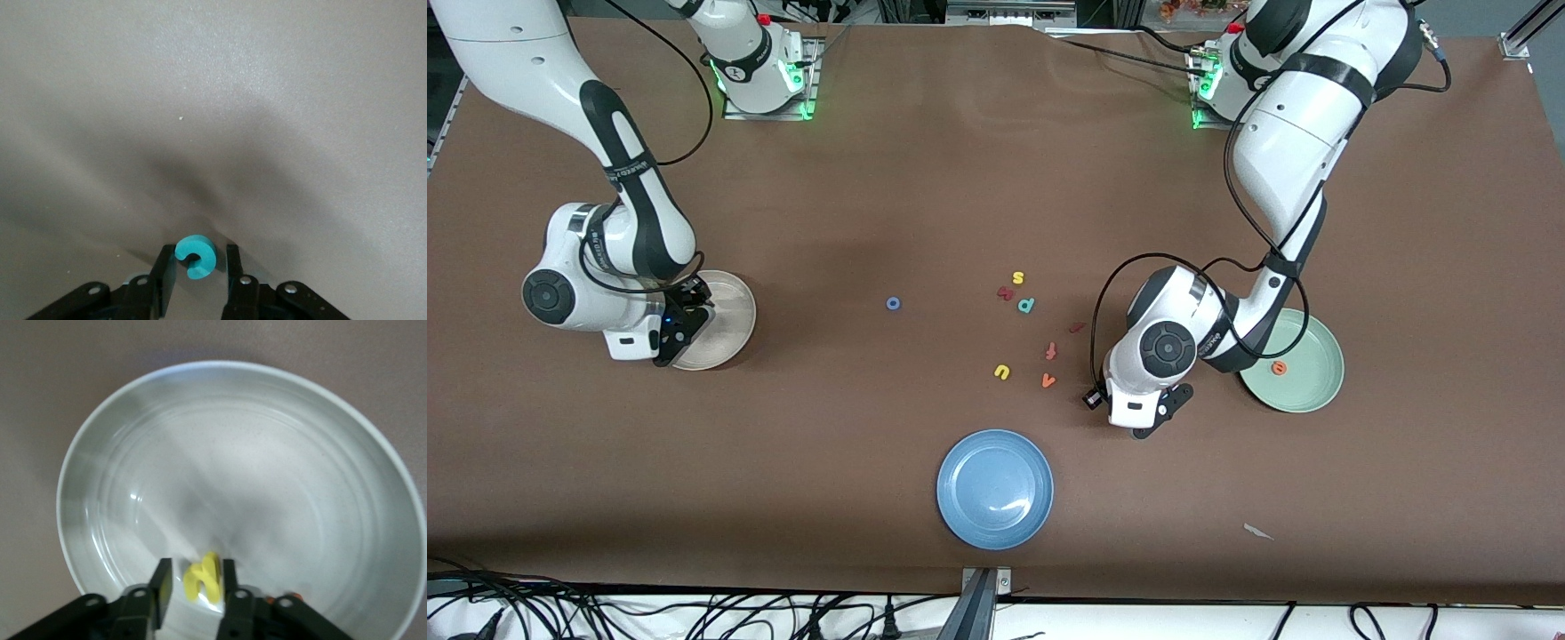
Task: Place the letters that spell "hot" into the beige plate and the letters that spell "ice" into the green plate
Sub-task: 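Place the yellow h on the white plate while the left gripper grasps, then place the teal c on the green plate while the right gripper reaches, then grasp the blue o with the right gripper while the left gripper reaches, then place the blue o on the white plate while the left gripper descends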
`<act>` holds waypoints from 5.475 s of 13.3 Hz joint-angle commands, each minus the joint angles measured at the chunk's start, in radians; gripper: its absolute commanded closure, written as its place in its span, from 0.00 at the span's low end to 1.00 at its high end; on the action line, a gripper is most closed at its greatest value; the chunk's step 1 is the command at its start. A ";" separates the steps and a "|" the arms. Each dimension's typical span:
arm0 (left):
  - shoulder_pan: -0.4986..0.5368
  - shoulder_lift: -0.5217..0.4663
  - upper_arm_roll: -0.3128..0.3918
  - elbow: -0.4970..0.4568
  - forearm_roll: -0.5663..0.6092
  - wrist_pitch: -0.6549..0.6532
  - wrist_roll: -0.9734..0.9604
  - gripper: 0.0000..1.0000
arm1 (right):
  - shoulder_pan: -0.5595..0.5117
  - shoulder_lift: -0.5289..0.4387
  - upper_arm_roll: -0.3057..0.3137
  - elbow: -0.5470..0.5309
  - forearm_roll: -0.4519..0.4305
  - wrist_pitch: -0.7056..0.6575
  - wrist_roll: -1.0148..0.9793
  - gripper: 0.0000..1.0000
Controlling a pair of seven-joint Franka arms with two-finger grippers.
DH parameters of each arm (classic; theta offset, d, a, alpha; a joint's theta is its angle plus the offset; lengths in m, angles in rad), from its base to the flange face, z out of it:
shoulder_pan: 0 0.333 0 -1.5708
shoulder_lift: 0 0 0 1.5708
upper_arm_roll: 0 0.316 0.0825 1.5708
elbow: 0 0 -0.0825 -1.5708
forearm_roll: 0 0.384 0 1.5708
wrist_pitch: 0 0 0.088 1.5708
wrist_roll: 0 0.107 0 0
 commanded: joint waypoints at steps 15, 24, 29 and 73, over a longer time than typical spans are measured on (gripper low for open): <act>0.073 -0.164 0.019 -0.068 0.086 -0.259 0.412 0.84 | 0.021 -0.055 0.395 0.243 0.007 -0.312 1.284 0.02; 0.294 -0.445 0.016 -0.537 0.175 0.011 0.783 0.85 | 0.184 0.073 0.394 0.248 -0.104 -0.107 1.572 0.02; 0.400 -0.473 0.014 -0.679 0.221 0.196 0.931 0.84 | 0.241 0.135 0.386 0.231 -0.235 -0.004 1.648 0.05; -0.001 -0.159 -0.138 -0.340 0.081 0.063 0.360 0.32 | 0.235 -0.077 -0.046 0.045 -0.143 -0.153 0.857 0.98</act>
